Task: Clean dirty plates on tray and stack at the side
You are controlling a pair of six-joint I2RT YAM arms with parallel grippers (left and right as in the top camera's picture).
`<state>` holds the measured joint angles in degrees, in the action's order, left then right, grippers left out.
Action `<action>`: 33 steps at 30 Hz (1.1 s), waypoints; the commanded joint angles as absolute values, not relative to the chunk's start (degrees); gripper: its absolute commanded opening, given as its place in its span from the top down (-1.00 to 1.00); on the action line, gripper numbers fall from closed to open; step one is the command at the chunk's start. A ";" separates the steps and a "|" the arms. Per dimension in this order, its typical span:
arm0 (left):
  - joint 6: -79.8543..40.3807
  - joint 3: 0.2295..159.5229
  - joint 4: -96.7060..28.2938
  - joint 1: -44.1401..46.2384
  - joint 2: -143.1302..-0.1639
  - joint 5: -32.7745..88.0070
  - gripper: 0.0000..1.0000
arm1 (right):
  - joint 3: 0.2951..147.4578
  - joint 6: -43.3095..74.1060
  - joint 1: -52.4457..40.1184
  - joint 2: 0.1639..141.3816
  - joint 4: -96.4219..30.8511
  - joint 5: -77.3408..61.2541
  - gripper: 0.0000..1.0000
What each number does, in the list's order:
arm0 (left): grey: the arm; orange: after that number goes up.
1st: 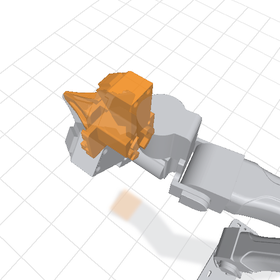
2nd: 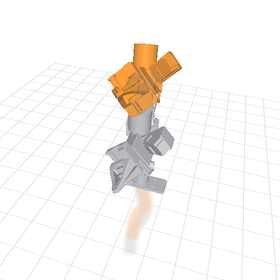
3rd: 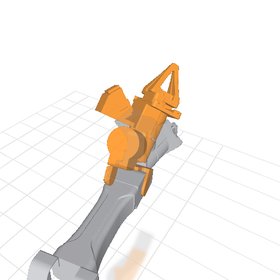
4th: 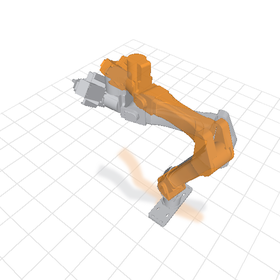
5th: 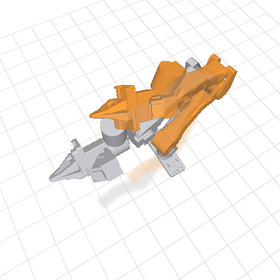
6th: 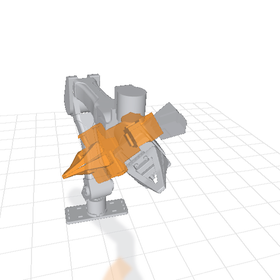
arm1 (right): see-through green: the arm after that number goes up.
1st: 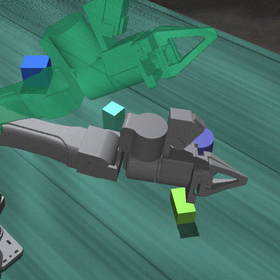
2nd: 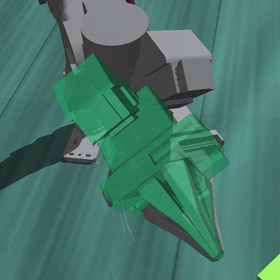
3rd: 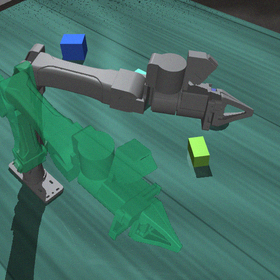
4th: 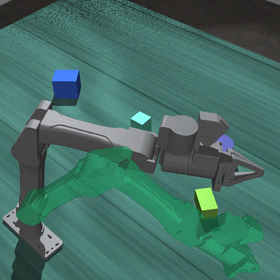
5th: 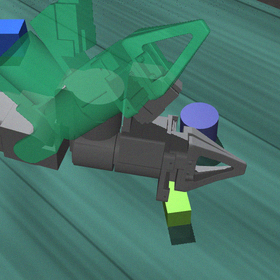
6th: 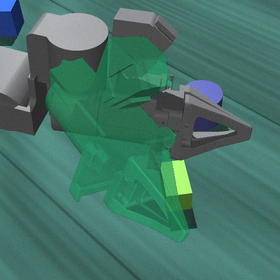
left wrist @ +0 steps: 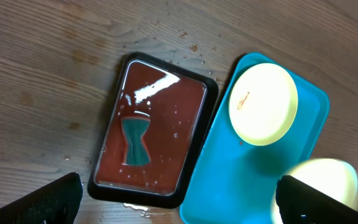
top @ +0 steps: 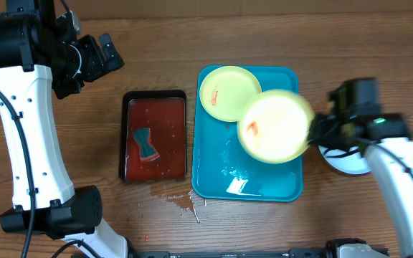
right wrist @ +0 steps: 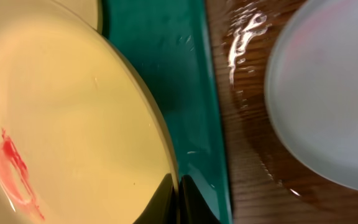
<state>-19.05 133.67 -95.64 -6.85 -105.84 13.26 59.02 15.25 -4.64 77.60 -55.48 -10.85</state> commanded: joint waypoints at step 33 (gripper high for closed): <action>-30.65 87.94 -80.77 6.50 -104.25 -1.19 -0.42 | 58.19 22.35 -18.90 68.27 -55.07 -3.53 0.35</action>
<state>-25.63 96.53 -84.79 7.01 -104.81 -1.02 57.54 22.50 -19.11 68.47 -54.17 -2.96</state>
